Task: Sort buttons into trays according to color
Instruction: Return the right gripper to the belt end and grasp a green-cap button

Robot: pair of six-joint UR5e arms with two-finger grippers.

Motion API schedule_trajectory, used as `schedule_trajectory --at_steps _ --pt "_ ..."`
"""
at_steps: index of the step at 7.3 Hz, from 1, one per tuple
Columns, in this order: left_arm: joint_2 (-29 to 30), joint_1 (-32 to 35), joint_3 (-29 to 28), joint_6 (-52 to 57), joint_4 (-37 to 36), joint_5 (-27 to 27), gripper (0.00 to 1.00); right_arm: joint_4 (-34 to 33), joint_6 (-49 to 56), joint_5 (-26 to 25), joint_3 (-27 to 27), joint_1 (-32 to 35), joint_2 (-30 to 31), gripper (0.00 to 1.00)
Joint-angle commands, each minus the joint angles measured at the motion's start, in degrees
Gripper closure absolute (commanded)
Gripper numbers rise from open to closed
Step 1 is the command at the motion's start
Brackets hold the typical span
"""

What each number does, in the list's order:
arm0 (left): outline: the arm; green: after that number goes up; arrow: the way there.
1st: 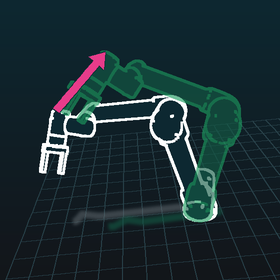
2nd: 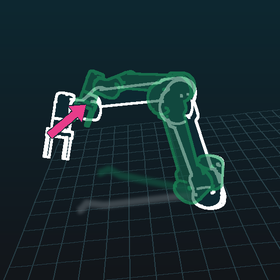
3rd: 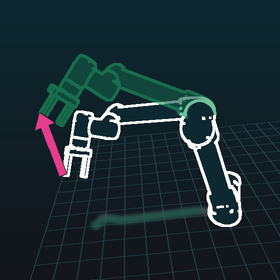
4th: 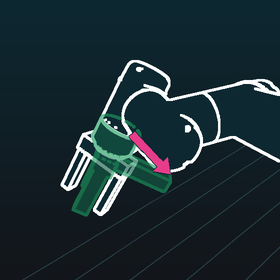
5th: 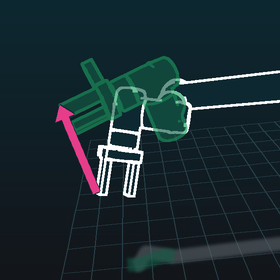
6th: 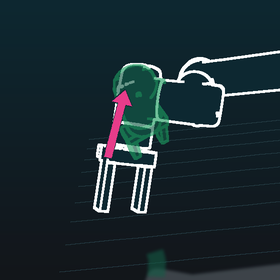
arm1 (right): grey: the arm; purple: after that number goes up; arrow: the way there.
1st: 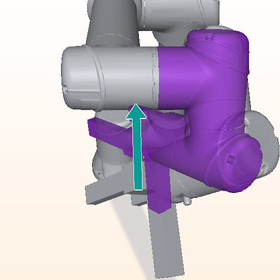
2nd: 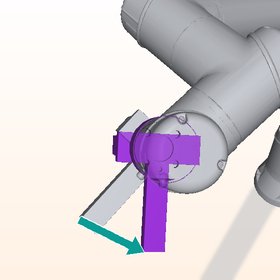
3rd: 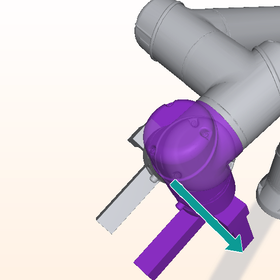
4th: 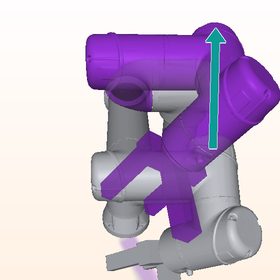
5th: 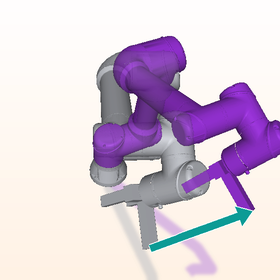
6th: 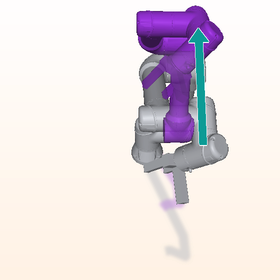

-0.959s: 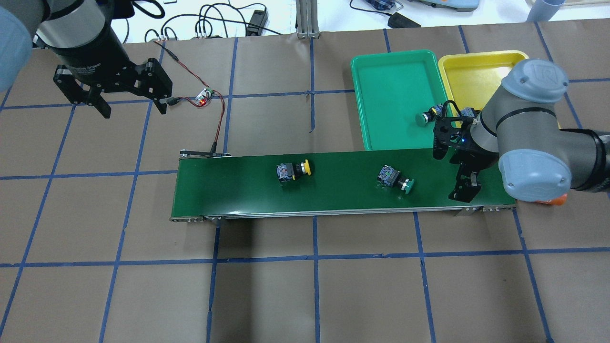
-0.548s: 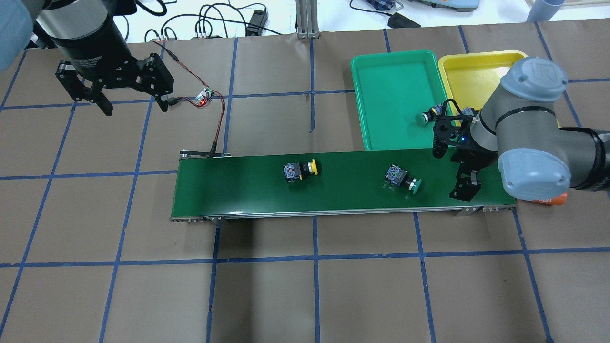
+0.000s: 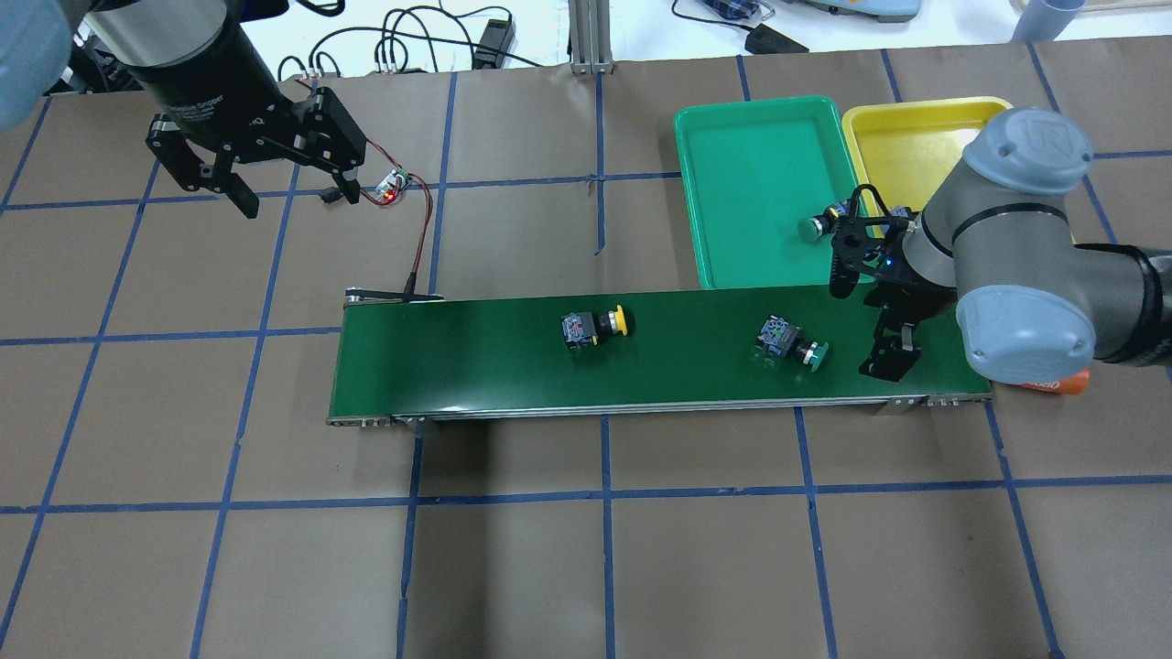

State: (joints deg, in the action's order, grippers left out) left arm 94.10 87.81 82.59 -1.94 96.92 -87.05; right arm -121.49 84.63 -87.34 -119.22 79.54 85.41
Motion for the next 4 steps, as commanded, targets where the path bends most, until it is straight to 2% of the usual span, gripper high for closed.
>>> schedule_trajectory --at_steps 1,4 --pt "-0.24 0.6 -0.14 0.36 -0.41 0.03 0.0 0.02 -0.25 -0.2 0.12 0.0 -0.59 0.0" --pt "-0.15 0.78 0.47 0.36 -0.5 0.03 0.0 -0.06 -5.34 -0.2 0.04 0.0 -1.82 0.0"
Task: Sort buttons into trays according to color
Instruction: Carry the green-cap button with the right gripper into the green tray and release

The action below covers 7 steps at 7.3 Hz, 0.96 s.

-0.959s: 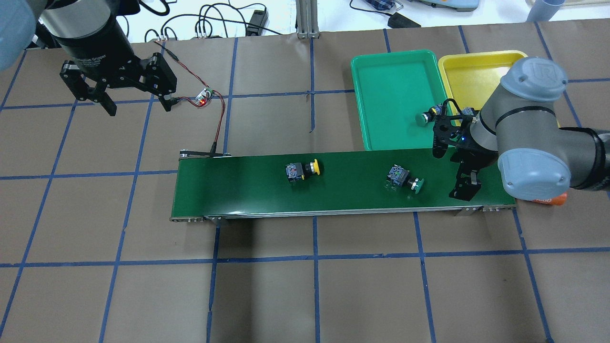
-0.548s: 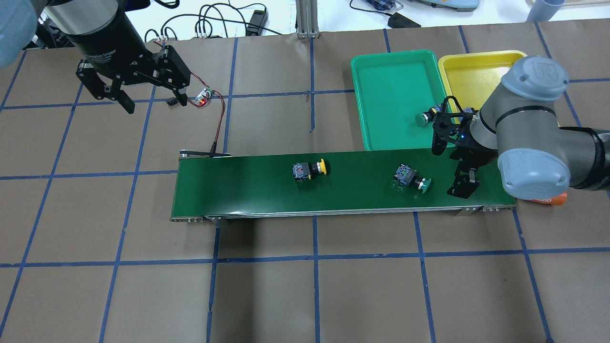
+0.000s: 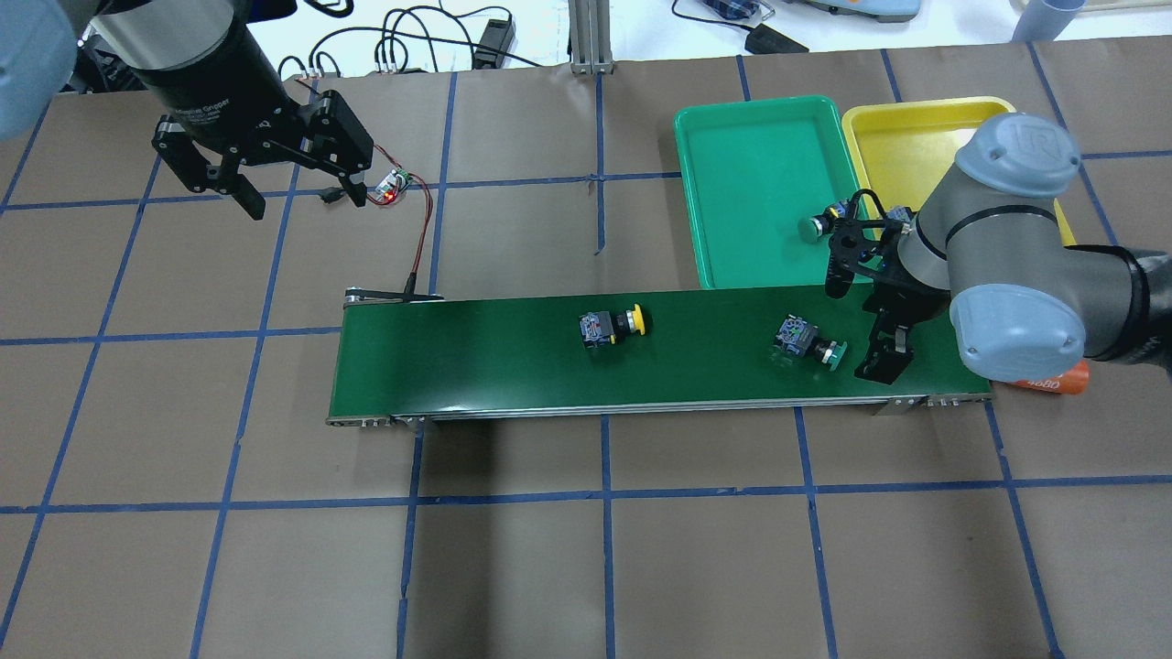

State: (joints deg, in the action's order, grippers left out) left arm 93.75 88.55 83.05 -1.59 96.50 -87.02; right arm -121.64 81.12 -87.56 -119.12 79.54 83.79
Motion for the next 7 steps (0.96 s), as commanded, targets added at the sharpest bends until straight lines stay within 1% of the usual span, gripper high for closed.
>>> schedule_trajectory --at_steps 1,4,5,6,7 --pt "-0.05 0.05 0.18 0.01 -0.08 -0.08 0.0 0.18 -1.93 0.02 -0.06 0.0 -0.3 0.0" --pt "0.38 0.05 0.18 -0.08 -0.61 -0.17 0.0 0.18 -1.41 0.37 -0.14 0.79 -0.65 0.0" --pt "0.3 0.05 0.18 0.01 -0.61 -0.17 0.0 0.09 -1.15 0.37 -0.06 0.79 -0.65 0.24" --pt "0.56 0.05 0.18 -0.17 -0.61 -0.17 0.0 0.09 -0.88 0.11 -0.06 0.79 -0.65 0.64" --pt "0.39 0.05 0.18 -0.26 -0.61 -0.17 0.0 0.09 0.25 -0.24 -0.06 0.79 -0.65 0.81"
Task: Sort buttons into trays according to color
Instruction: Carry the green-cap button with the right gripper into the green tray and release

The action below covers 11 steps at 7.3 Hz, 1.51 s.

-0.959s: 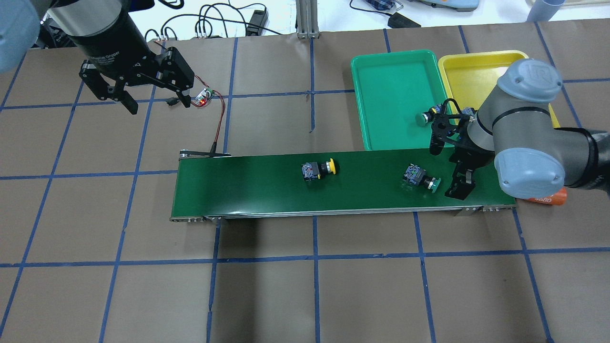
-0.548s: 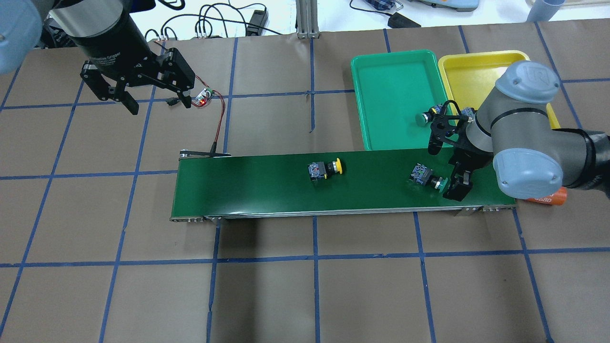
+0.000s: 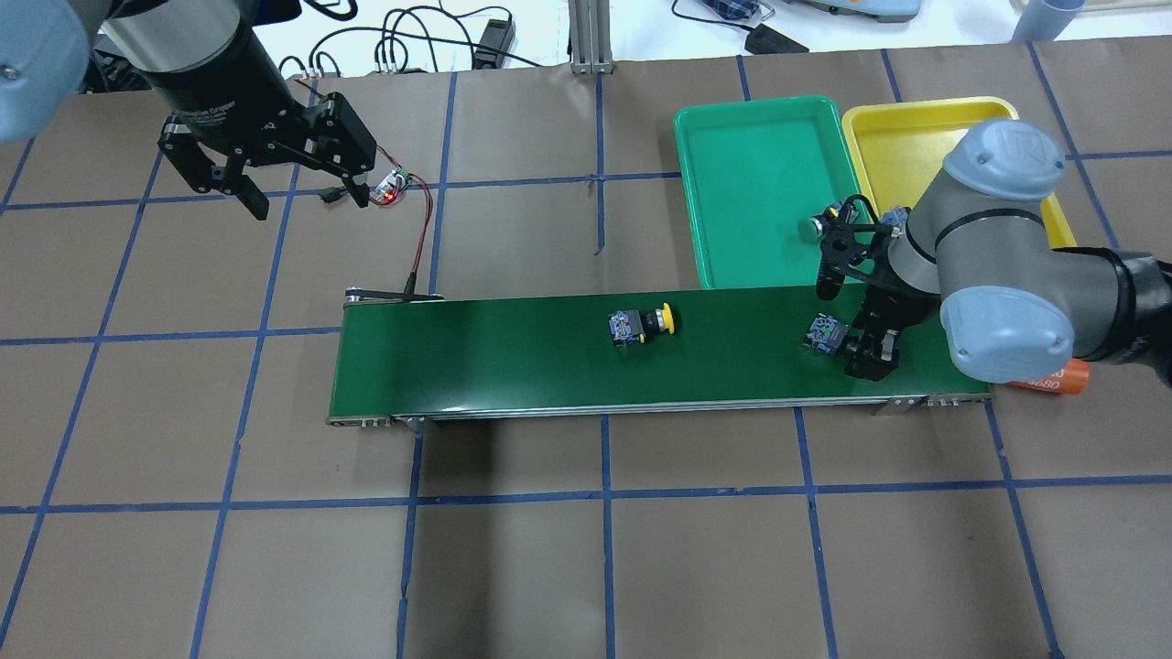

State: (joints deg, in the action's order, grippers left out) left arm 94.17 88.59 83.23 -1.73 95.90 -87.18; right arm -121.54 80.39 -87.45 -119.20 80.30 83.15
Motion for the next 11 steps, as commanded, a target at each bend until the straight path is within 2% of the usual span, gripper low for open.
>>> schedule_trajectory --at_steps 1,3,4,5,6,7,8,9,10,11 --pt "0.13 0.0 -0.43 0.06 -0.01 -0.53 0.0 0.07 1.34 -0.79 0.02 0.03 0.52 0.93" --pt "0.13 0.0 -0.44 0.06 -0.01 -0.62 0.0 -0.19 1.7 -0.71 2.11 0.03 0.26 0.95" --pt "0.14 0.0 -0.44 0.06 -0.01 -0.62 0.0 0.25 3.52 -0.62 6.65 0.12 -0.44 0.95" --pt "-0.21 0.0 -0.26 -0.03 -0.01 -0.71 0.0 -0.01 10.94 -0.62 11.83 0.12 -4.79 0.96" --pt "-0.3 0.0 -0.09 0.06 -0.01 -0.62 0.0 -0.53 23.19 -0.45 17.19 0.03 -11.28 0.96" --pt "-0.56 0.0 0.0 0.06 -0.01 -0.53 0.0 -0.89 29.76 0.08 23.34 0.03 -16.04 0.9" --pt "-0.48 0.0 -0.08 0.06 -0.01 -0.62 0.0 -0.54 32.69 0.87 26.97 0.21 -19.83 0.83" --pt "-0.48 0.0 -0.09 0.06 -0.1 -0.62 0.0 -0.37 34.98 4.62 28.4 0.38 -21.96 0.8" --pt "-0.31 0.0 -0.17 0.06 -0.53 -0.71 0.0 -0.19 35.01 4.13 28.24 0.38 -22.06 0.01" --pt "-0.65 0.0 0.17 0.06 -0.97 -0.71 0.0 -0.19 35.01 3.86 27.97 0.38 -21.72 0.0"
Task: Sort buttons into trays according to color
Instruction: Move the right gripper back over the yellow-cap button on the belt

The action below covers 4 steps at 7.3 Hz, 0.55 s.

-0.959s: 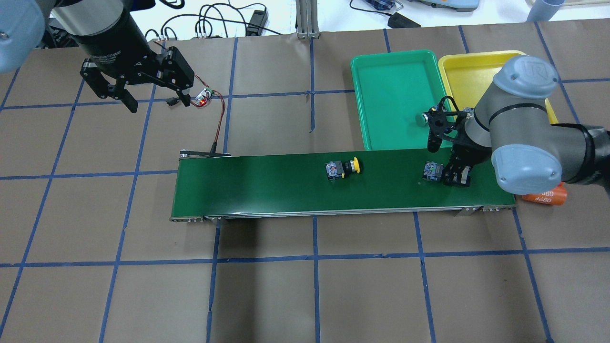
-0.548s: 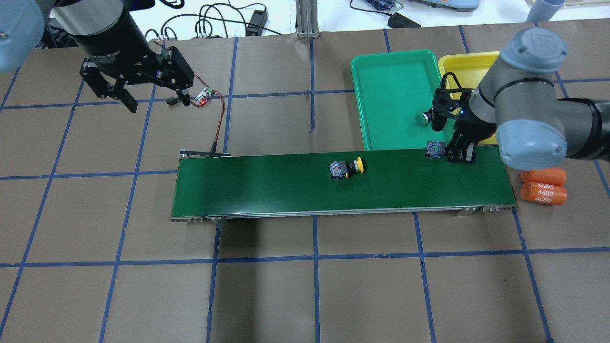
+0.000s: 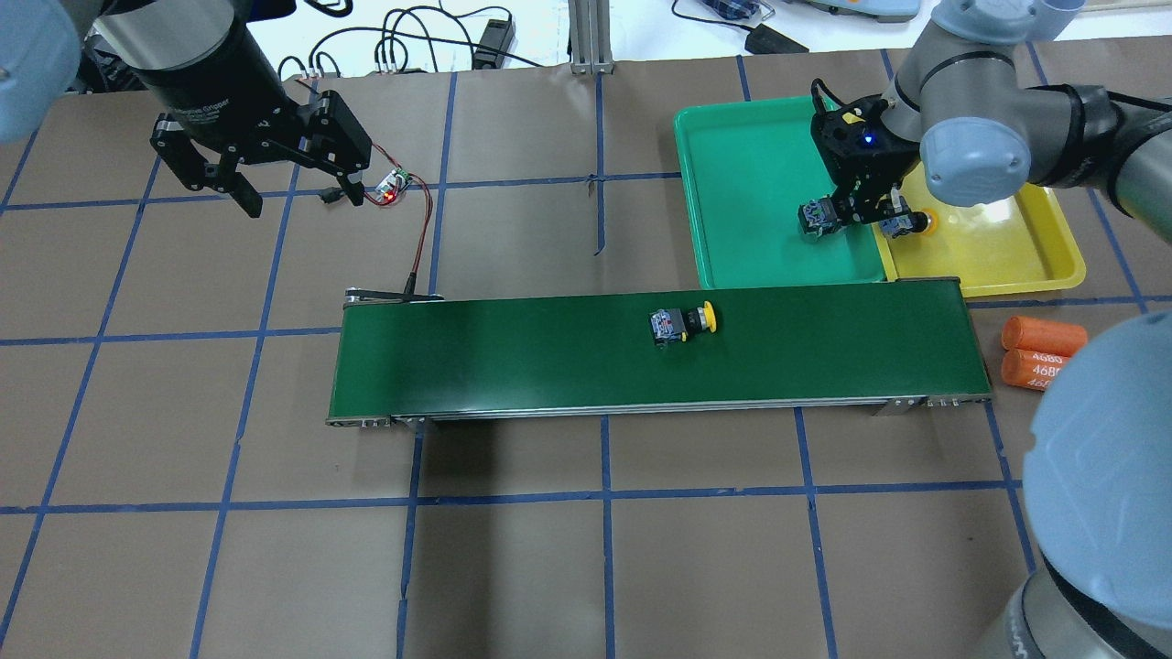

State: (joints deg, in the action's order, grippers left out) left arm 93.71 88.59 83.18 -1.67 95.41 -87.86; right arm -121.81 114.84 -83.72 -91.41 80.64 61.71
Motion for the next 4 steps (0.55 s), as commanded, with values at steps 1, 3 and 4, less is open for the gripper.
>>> schedule_trajectory --at_steps 1,3,4 --pt "-0.02 0.0 0.23 0.0 -0.58 -0.03 0.0 0.96 0.65 0.23 0.01 -0.05 0.42 0.0" --pt "-0.11 0.0 0.23 0.0 -0.58 0.06 0.0 9.96 0.56 -0.12 -1.47 -0.74 5.67 0.0" --pt "-0.11 0.0 0.23 0.0 -0.75 0.06 0.0 10.89 0.22 -0.82 -5.84 -1.1 9.18 0.0"
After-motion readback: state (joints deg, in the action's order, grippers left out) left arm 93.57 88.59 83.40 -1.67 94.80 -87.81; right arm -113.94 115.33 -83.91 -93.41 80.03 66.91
